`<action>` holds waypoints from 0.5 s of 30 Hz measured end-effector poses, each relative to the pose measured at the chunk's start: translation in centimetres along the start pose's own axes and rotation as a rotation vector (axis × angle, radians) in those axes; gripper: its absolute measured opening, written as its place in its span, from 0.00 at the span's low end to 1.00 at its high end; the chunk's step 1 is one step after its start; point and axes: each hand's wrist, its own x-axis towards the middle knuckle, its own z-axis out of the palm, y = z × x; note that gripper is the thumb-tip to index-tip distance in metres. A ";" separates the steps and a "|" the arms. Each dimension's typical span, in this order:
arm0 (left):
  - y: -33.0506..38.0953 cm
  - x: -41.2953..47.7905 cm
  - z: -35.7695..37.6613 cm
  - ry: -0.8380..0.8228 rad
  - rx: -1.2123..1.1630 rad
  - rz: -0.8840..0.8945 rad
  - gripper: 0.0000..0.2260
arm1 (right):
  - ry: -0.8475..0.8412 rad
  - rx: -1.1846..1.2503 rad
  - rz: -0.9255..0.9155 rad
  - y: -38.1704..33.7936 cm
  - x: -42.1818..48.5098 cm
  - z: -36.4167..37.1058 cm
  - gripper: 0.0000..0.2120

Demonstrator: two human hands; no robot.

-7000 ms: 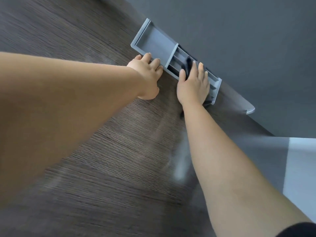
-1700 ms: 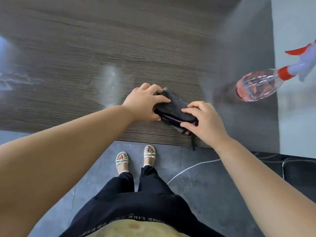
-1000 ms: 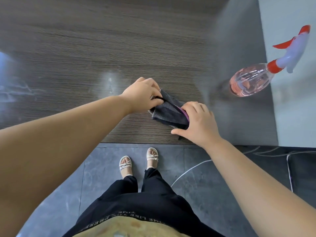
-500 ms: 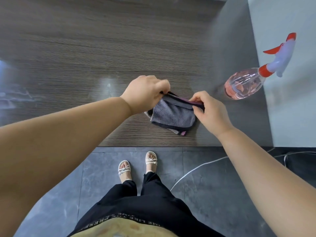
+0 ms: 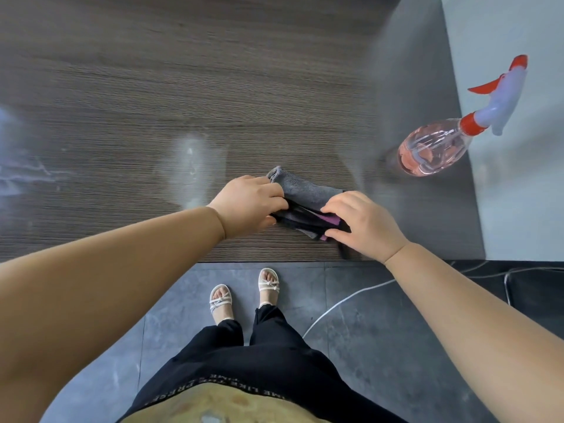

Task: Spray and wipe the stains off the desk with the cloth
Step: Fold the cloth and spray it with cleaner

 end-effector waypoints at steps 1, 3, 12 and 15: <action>0.1 0.2 -0.2 -0.011 -0.011 -0.016 0.09 | -0.021 0.010 -0.010 0.1 0.2 -0.1 0.18; 0.4 0.8 -1.0 -0.047 -0.059 -0.088 0.05 | -0.042 0.020 -0.022 0.3 0.4 -0.3 0.18; 0.2 5.0 -7.8 -0.028 -0.455 -0.495 0.04 | 0.101 0.244 0.313 -1.8 2.4 -2.9 0.21; 0.0 6.6 -10.6 -0.056 -0.539 -0.539 0.03 | 0.141 0.380 0.381 -2.5 3.6 -5.1 0.16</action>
